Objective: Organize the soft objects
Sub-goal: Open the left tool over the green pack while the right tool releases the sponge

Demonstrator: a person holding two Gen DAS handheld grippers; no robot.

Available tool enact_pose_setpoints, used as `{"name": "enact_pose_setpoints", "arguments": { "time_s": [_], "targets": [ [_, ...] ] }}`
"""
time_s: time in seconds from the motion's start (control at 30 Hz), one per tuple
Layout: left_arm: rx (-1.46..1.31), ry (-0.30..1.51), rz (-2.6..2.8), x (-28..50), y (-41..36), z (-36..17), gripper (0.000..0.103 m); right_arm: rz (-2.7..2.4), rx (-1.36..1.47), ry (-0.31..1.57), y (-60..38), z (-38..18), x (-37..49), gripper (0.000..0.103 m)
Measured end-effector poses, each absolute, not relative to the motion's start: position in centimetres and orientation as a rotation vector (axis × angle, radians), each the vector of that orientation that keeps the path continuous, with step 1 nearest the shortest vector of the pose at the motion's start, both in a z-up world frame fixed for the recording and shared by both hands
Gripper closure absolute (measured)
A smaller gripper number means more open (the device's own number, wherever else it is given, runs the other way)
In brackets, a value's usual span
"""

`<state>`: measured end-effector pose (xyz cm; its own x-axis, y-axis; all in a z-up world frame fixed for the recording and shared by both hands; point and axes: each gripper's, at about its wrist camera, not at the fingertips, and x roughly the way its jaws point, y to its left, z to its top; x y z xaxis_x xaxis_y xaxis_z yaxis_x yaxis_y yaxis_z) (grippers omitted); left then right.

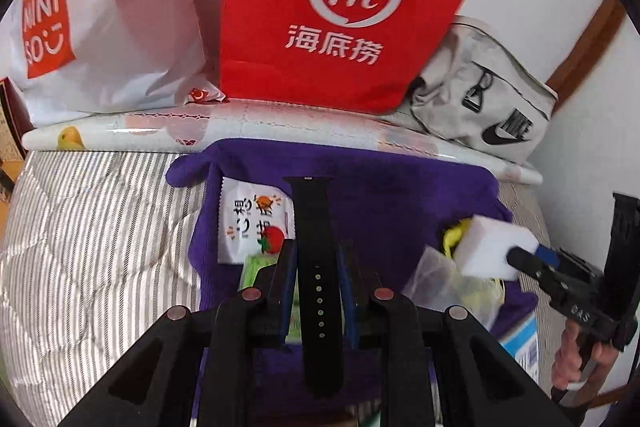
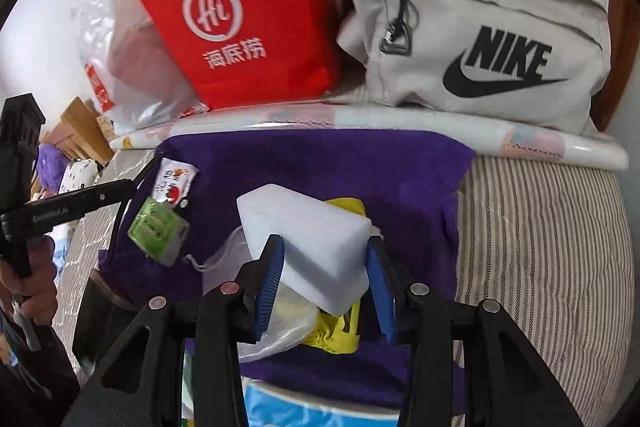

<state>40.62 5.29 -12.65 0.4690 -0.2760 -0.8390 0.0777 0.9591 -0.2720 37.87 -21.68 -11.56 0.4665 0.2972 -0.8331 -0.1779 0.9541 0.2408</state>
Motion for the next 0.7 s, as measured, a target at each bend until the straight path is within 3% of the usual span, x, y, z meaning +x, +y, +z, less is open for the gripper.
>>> {"name": "enact_pose_setpoints", "arguments": {
  "time_s": [0.47, 0.53, 0.6, 0.7],
  "targets": [
    [-0.209, 1.152, -0.183, 42.7, 4.8, -15.9, 0.082, 0.292, 0.075, 1.046, -22.0, -11.3, 37.1, 0.051],
    [-0.215, 1.173, -0.170, 42.8, 4.9, -16.1, 0.064, 0.285, 0.072, 1.040, -22.3, -11.0, 36.6, 0.047],
    [-0.212, 1.176, -0.151, 42.5, 5.0, -15.8, 0.053, 0.275, 0.074, 1.027, -22.5, -10.7, 36.1, 0.046],
    [-0.191, 1.149, -0.139, 41.3, 5.3, -14.7, 0.053, 0.259, 0.080, 1.011, -22.9, -10.0, 35.2, 0.046]
  ]
}}
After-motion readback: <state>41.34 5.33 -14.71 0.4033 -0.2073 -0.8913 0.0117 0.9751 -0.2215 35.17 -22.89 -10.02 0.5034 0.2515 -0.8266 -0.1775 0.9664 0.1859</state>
